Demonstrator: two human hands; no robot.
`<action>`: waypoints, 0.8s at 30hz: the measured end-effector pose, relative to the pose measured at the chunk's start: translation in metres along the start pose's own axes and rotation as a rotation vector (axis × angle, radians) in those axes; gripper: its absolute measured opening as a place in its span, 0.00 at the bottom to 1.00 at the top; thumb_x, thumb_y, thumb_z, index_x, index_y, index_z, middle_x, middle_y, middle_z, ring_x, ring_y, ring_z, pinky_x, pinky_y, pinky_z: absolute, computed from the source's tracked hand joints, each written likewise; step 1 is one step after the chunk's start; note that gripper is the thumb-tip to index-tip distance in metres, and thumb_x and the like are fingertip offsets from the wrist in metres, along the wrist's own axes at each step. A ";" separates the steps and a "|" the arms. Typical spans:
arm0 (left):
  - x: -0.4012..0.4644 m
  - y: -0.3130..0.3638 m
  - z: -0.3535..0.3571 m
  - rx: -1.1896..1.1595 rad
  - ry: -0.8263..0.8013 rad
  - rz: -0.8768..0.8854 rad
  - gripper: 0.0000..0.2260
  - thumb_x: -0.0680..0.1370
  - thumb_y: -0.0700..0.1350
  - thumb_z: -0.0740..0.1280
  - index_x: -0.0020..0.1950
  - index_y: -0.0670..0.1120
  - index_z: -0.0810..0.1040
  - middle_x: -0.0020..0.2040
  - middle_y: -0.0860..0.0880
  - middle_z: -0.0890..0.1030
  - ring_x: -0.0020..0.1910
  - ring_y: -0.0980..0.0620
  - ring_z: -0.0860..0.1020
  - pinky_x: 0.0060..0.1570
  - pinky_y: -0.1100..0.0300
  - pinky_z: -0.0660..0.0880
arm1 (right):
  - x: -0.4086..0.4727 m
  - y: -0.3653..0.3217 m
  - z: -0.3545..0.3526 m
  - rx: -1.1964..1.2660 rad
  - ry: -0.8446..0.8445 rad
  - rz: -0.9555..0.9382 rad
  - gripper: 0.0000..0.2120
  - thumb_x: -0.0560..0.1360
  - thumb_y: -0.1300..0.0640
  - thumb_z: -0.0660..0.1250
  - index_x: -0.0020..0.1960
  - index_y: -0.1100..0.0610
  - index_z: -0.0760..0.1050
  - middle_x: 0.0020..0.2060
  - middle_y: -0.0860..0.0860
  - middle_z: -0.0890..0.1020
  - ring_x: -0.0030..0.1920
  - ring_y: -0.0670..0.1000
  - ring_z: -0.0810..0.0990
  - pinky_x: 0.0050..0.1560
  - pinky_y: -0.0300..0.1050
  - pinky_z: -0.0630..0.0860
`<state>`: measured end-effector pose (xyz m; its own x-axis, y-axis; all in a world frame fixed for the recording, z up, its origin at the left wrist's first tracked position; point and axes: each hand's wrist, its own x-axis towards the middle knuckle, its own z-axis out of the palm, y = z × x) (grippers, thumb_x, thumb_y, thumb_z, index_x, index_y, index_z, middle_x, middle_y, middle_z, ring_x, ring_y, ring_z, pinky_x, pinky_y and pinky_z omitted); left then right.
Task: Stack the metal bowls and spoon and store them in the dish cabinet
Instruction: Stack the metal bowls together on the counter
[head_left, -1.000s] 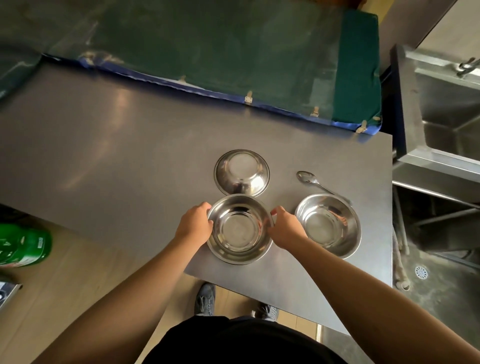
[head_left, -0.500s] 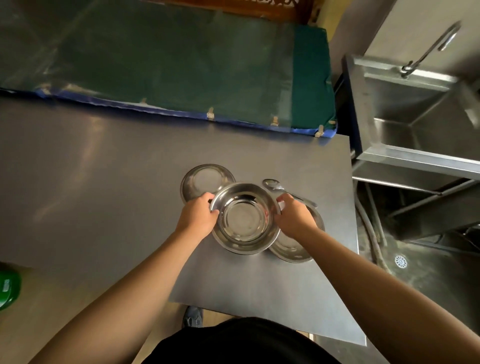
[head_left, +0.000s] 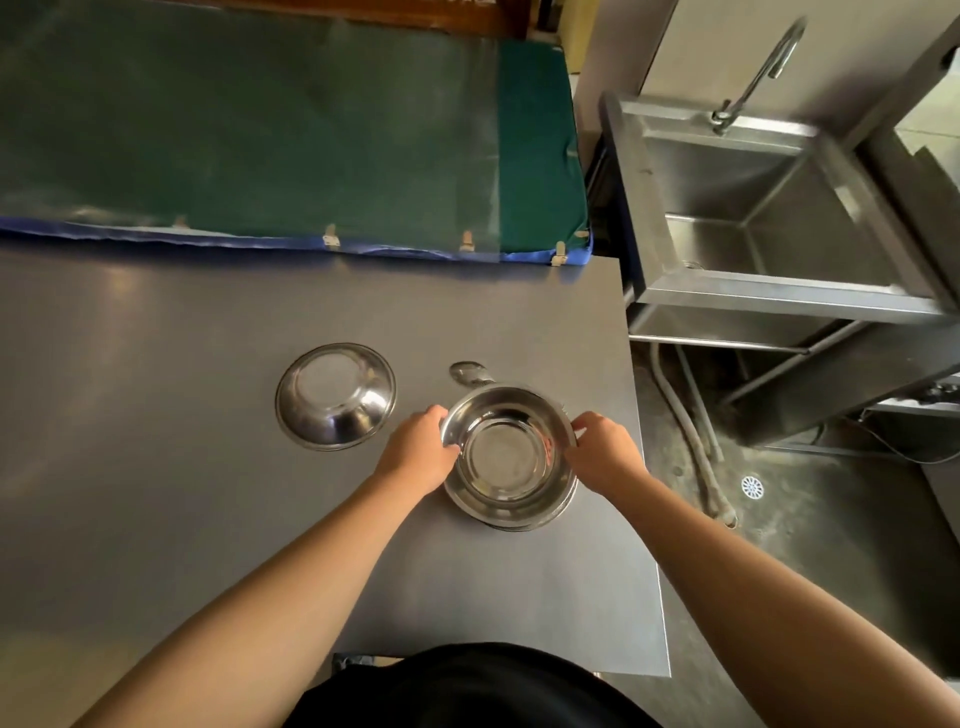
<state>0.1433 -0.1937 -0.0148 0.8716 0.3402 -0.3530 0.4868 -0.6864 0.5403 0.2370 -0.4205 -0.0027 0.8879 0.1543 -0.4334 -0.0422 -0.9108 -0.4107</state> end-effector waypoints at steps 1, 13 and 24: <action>0.000 0.002 0.004 0.005 -0.011 -0.009 0.19 0.76 0.47 0.72 0.65 0.46 0.74 0.55 0.46 0.81 0.52 0.44 0.80 0.49 0.54 0.76 | 0.002 0.004 0.001 -0.001 -0.011 0.008 0.14 0.78 0.53 0.63 0.61 0.55 0.77 0.44 0.53 0.85 0.38 0.54 0.82 0.36 0.43 0.76; 0.003 0.015 0.030 -0.035 -0.056 -0.168 0.19 0.74 0.47 0.73 0.63 0.47 0.74 0.60 0.45 0.76 0.54 0.44 0.78 0.48 0.58 0.71 | 0.021 0.025 0.009 0.001 -0.077 -0.007 0.11 0.77 0.51 0.62 0.57 0.53 0.75 0.43 0.53 0.83 0.40 0.57 0.82 0.39 0.47 0.79; 0.008 -0.013 0.023 -0.107 -0.055 -0.186 0.26 0.74 0.47 0.72 0.71 0.48 0.71 0.62 0.44 0.76 0.58 0.45 0.77 0.52 0.58 0.72 | 0.013 0.003 0.032 0.111 -0.146 0.060 0.15 0.79 0.53 0.64 0.62 0.57 0.75 0.46 0.56 0.84 0.43 0.58 0.84 0.44 0.53 0.83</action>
<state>0.1430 -0.1969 -0.0418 0.7628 0.4171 -0.4941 0.6452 -0.5417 0.5387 0.2340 -0.4089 -0.0350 0.8065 0.1627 -0.5684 -0.1502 -0.8735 -0.4631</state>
